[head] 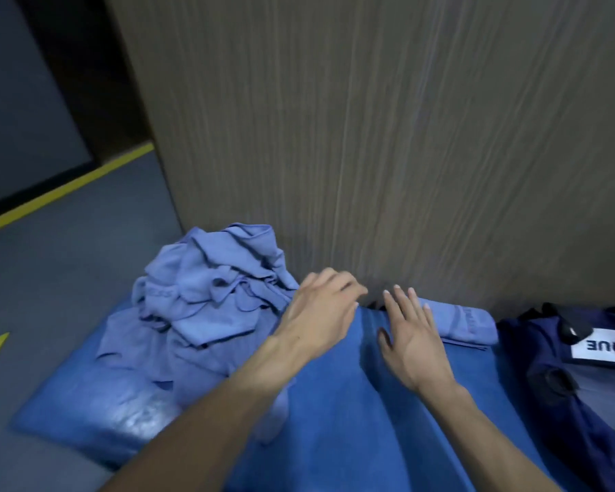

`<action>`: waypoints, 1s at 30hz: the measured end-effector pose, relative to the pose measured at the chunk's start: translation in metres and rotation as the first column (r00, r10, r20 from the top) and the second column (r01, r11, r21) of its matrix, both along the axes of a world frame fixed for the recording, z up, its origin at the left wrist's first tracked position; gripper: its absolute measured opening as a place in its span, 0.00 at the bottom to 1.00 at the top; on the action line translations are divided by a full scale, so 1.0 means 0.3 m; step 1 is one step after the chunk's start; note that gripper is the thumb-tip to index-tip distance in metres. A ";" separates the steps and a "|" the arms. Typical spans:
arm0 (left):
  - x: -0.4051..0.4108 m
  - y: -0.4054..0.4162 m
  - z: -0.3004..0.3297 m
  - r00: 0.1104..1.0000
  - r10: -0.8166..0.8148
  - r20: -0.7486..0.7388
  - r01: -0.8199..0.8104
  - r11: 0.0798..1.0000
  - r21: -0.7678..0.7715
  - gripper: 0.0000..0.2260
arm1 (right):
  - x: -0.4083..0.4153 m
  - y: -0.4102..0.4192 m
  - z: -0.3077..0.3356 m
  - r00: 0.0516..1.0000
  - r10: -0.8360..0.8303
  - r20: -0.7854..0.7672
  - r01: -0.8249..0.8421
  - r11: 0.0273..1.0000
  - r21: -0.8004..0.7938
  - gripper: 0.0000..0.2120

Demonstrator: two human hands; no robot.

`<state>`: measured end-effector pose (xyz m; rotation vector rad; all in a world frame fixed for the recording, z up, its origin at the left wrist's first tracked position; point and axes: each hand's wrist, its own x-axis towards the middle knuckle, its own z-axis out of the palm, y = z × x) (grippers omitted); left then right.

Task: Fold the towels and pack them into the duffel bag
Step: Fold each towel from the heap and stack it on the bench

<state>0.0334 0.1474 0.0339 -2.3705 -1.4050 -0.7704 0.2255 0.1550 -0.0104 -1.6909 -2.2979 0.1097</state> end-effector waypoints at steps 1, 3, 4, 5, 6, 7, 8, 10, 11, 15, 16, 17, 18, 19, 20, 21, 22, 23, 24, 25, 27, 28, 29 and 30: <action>-0.058 -0.028 0.058 0.999 0.035 0.006 -0.035 0.997 0.068 0.08 | -0.050 -0.009 0.007 0.998 0.038 -0.050 -0.038 0.999 0.015 0.30; -0.173 -0.073 0.179 0.989 0.124 0.075 -0.136 0.971 0.195 0.06 | -0.138 -0.045 0.028 0.985 0.103 -0.135 -0.100 0.995 0.028 0.28; -0.230 -0.086 0.237 0.975 0.200 0.102 -0.217 0.954 0.208 0.06 | -0.172 -0.067 0.038 0.979 0.123 -0.160 -0.122 0.992 0.017 0.27; -0.284 -0.093 0.293 0.947 0.309 0.087 -0.319 0.933 0.163 0.09 | -0.202 -0.091 0.046 0.974 0.141 -0.179 -0.143 0.990 0.002 0.27; -0.332 -0.090 0.341 0.906 0.423 0.031 -0.424 0.903 0.071 0.13 | -0.225 -0.117 0.060 0.969 0.160 -0.187 -0.164 0.986 -0.006 0.27; -0.373 -0.077 0.378 0.857 0.512 -0.057 -0.515 0.856 -0.048 0.19 | -0.244 -0.137 0.076 0.967 0.174 -0.188 -0.179 0.984 -0.010 0.27; -0.401 -0.060 0.406 0.813 0.559 -0.163 -0.581 0.800 -0.152 0.23 | -0.258 -0.153 0.097 0.966 0.186 -0.182 -0.192 0.981 -0.016 0.27; -0.430 -0.034 0.420 0.782 0.540 -0.311 -0.617 0.742 -0.262 0.22 | -0.282 -0.174 0.143 0.962 0.192 -0.193 -0.199 0.980 -0.019 0.27; -0.435 -0.026 0.409 0.790 0.517 -0.328 -0.604 0.749 -0.274 0.17 | -0.290 -0.183 0.163 0.961 0.187 -0.203 -0.196 0.980 -0.021 0.26; -0.450 -0.004 0.410 0.838 0.536 -0.100 -0.544 0.813 -0.207 0.08 | -0.308 -0.224 0.239 0.958 0.185 -0.220 -0.193 0.981 -0.017 0.25; -0.459 0.000 0.432 0.838 0.544 0.048 -0.524 0.825 -0.210 0.10 | -0.305 -0.229 0.256 0.958 0.186 -0.220 -0.194 0.981 -0.015 0.25; -0.469 0.002 0.464 0.814 0.547 0.197 -0.505 0.833 -0.226 0.10 | -0.301 -0.233 0.272 0.957 0.183 -0.225 -0.190 0.982 -0.010 0.25; -0.479 0.001 0.504 0.772 0.545 0.327 -0.487 0.838 -0.245 0.10 | -0.297 -0.237 0.289 0.955 0.178 -0.237 -0.184 0.983 -0.004 0.25; -0.488 -0.007 0.549 0.720 0.532 0.445 -0.470 0.846 -0.250 0.10 | -0.295 -0.243 0.308 0.952 0.174 -0.252 -0.179 0.984 0.003 0.24; -0.494 -0.016 0.597 0.663 0.504 0.553 -0.450 0.859 -0.244 0.10 | -0.297 -0.249 0.327 0.947 0.171 -0.271 -0.176 0.984 0.006 0.24; -0.497 -0.025 0.645 0.609 0.456 0.649 -0.418 0.880 -0.226 0.11 | -0.302 -0.255 0.346 0.940 0.171 -0.295 -0.176 0.984 0.009 0.23; -0.498 -0.033 0.689 0.567 0.389 0.726 -0.372 0.907 -0.196 0.11 | -0.310 -0.262 0.361 0.930 0.167 -0.329 -0.174 0.985 0.006 0.23; -0.495 -0.041 0.728 0.540 0.312 0.782 -0.315 0.936 -0.156 0.11 | -0.323 -0.268 0.374 0.913 0.156 -0.378 -0.170 0.985 -0.005 0.24; -0.487 -0.054 0.762 0.525 0.237 0.817 -0.256 0.960 -0.114 0.11 | -0.335 -0.277 0.385 0.886 0.132 -0.445 -0.164 0.986 -0.033 0.25; -0.476 -0.071 0.791 0.518 0.168 0.839 -0.191 0.978 -0.079 0.10 | -0.347 -0.286 0.401 0.840 0.097 -0.533 -0.162 0.984 -0.076 0.27; -0.438 -0.118 0.842 0.502 0.047 0.864 -0.018 0.999 -0.043 0.10 | -0.371 -0.308 0.441 0.697 0.002 -0.717 -0.192 0.964 -0.184 0.32; -0.419 -0.139 0.862 0.502 0.000 0.865 0.066 0.997 -0.038 0.09 | -0.381 -0.317 0.457 0.628 -0.047 -0.777 -0.212 0.950 -0.229 0.35; -0.398 -0.167 0.882 0.510 -0.038 0.859 0.130 0.991 -0.033 0.08 | -0.388 -0.332 0.478 0.572 -0.089 -0.816 -0.223 0.940 -0.259 0.38; -0.378 -0.192 0.898 0.519 -0.067 0.852 0.180 0.983 -0.032 0.08 | -0.392 -0.342 0.492 0.521 -0.140 -0.842 -0.224 0.930 -0.293 0.41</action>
